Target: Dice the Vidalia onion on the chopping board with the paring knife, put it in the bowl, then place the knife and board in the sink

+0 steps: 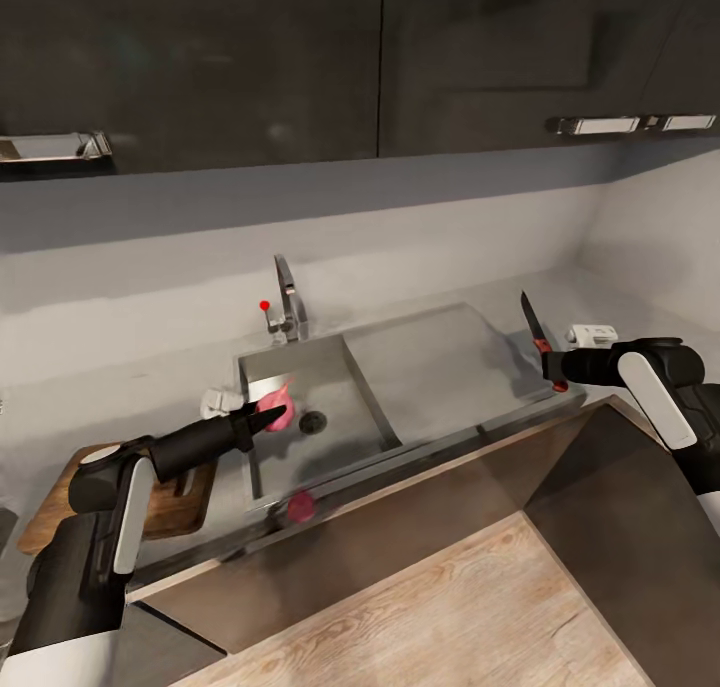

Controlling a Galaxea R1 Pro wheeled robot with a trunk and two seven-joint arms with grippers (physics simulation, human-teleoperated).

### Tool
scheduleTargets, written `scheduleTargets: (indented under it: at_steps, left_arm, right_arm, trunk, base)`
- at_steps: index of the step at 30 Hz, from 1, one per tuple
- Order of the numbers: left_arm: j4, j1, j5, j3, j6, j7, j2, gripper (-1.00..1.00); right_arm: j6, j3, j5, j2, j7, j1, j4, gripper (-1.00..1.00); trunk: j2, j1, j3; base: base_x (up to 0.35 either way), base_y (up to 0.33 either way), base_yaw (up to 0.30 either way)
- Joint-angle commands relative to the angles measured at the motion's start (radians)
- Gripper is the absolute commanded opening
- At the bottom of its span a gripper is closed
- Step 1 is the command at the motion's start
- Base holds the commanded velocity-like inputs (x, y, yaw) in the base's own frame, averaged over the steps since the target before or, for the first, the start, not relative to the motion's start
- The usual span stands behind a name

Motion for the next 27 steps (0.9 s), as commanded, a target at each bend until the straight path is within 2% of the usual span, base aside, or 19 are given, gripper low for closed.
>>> scheduleTargets:
  at_steps: [1, 10, 27]
  left_arm:
    - [0.0, -0.001, 0.004, 0.001, 0.008, -0.004, 0.0, -1.0]
    - [0.0, -0.001, 0.004, 0.002, 0.011, -0.007, -0.002, -1.0]
    - [0.0, -0.001, 0.003, 0.002, 0.011, -0.004, 0.0, -1.0]
  right_arm:
    - [0.003, 0.002, -0.008, -0.001, -0.007, -0.001, -0.001, -1.0]
    - [0.003, 0.002, -0.007, 0.001, -0.005, -0.001, -0.001, -1.0]
    - [0.003, 0.002, -0.007, 0.001, -0.005, -0.001, -0.001, -1.0]
  trunk:
    - [-0.002, 0.001, -0.002]
    - [-0.002, 0.001, -0.002]
    - [-0.002, 0.001, -0.002]
  base:
    - [0.0, 0.21, 0.0]
    - [0.0, 0.086, 0.032]
    - [0.0, 0.0, 0.269]
